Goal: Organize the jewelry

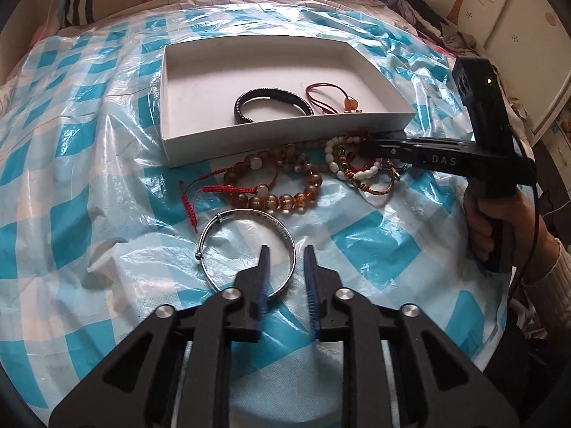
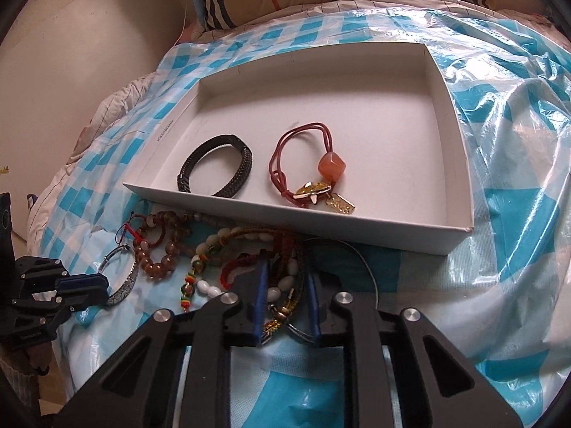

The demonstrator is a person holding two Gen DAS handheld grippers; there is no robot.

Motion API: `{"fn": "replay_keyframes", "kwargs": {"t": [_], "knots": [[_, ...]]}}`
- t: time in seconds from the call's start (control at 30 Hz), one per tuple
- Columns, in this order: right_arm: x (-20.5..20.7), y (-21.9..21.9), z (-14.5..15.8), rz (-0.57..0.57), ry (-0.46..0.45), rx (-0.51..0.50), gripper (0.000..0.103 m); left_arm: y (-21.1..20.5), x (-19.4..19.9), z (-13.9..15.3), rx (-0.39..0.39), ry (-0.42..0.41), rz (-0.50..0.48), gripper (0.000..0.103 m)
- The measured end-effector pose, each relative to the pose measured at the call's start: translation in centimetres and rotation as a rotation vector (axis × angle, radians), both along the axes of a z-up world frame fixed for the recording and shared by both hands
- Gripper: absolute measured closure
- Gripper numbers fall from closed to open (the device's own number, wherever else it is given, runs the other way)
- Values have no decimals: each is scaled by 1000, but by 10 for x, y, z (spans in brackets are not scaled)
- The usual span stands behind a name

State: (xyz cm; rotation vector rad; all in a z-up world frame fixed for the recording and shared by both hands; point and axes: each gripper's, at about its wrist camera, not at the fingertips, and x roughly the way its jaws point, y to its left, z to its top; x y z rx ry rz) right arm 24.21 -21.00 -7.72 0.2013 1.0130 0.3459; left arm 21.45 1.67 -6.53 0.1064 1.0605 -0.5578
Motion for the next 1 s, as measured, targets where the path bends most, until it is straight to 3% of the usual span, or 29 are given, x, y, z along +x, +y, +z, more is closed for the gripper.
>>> {"fn": "replay_keyframes", "kwargs": {"t": [0.07, 0.13, 0.2, 0.27, 0.57, 0.6, 0.7, 0.83, 0.93, 1.0], "knots": [[-6, 0, 5, 1, -13, 14, 90, -9, -3, -5, 54, -19, -21, 66], [-14, -1, 11, 3, -23, 31, 92, -18, -6, -9, 105, -43, -37, 68], [-23, -2, 17, 2, -35, 47, 92, -24, -8, -12, 145, -56, -55, 95], [-32, -4, 23, -1, -43, 70, 93, -25, -9, -10, 143, -54, -58, 99], [-62, -6, 35, 18, -32, 14, 93, -21, -27, 23, -34, -29, -70, 99], [-64, -5, 33, 39, -4, 0, 91, -22, -29, 26, -37, -33, -73, 99], [-74, -2, 34, 42, -41, -135, 47, -24, -31, 28, -52, -29, -74, 99], [-61, -4, 41, 44, -74, -119, 46, -23, -29, 22, -65, -13, -63, 99], [-44, 11, 40, 112, -90, -141, 46, -22, -27, 19, -68, -7, -52, 99], [-31, 25, 30, 178, -67, -167, 55, -19, -25, 16, -70, 0, -43, 99]]}}
